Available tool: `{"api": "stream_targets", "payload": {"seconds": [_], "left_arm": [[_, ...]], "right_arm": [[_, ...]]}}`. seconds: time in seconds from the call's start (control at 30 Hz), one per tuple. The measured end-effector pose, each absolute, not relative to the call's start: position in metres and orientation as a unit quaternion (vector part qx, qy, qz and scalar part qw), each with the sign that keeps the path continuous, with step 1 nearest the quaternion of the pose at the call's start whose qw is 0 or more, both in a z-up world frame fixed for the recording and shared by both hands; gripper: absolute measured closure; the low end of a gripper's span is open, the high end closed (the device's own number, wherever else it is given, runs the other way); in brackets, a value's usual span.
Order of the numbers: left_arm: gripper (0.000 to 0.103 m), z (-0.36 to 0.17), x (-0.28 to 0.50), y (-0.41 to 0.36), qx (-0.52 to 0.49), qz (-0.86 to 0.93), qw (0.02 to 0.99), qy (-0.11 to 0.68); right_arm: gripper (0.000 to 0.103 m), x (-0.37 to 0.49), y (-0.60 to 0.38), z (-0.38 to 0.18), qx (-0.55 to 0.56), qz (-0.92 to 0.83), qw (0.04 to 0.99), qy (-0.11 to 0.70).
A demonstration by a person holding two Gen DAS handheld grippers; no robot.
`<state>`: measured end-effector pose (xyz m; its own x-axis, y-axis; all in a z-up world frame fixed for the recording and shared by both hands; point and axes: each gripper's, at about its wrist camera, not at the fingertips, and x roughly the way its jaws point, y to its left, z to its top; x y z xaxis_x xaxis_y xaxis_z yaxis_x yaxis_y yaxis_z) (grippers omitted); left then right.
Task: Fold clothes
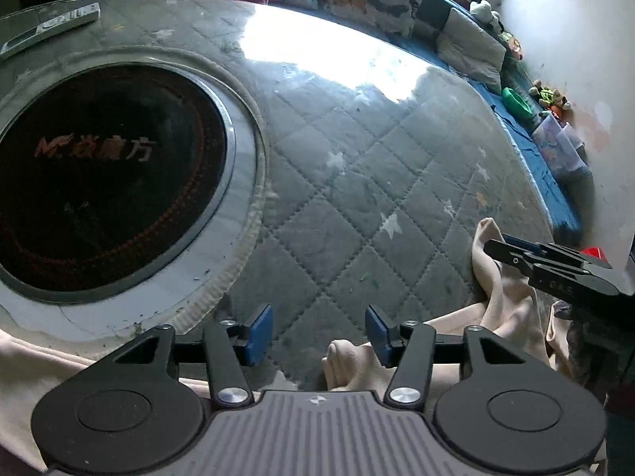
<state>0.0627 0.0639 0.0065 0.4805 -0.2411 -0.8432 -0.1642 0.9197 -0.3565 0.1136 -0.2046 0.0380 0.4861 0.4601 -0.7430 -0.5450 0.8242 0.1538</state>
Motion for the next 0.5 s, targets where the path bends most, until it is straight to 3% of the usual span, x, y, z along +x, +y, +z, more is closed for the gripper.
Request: {"api": "stream_targets", "payload": {"seconds": [0.03, 0.17, 0.23, 0.33, 0.5], "left_arm": [[0.046, 0.007, 0.062, 0.062, -0.197, -0.027, 0.836, 0.511], [0.048, 0.008, 0.061, 0.055, -0.19, -0.043, 0.834, 0.516], [0.069, 0.008, 0.059, 0.052, -0.193, -0.055, 0.833, 0.516], [0.083, 0.01, 0.053, 0.049, -0.199, -0.08, 0.835, 0.506], [0.088, 0.019, 0.031, 0.041, -0.187, -0.146, 0.849, 0.471]], "right_arm": [[0.095, 0.113, -0.204, 0.038, -0.051, 0.295, 0.86, 0.414], [0.097, 0.099, -0.212, 0.055, -0.049, 0.291, 0.876, 0.382], [0.097, 0.089, -0.222, 0.067, -0.038, 0.29, 0.885, 0.363], [0.098, 0.07, -0.239, 0.086, -0.023, 0.288, 0.896, 0.336], [0.099, 0.024, -0.27, 0.103, -0.001, 0.285, 0.907, 0.31]]}}
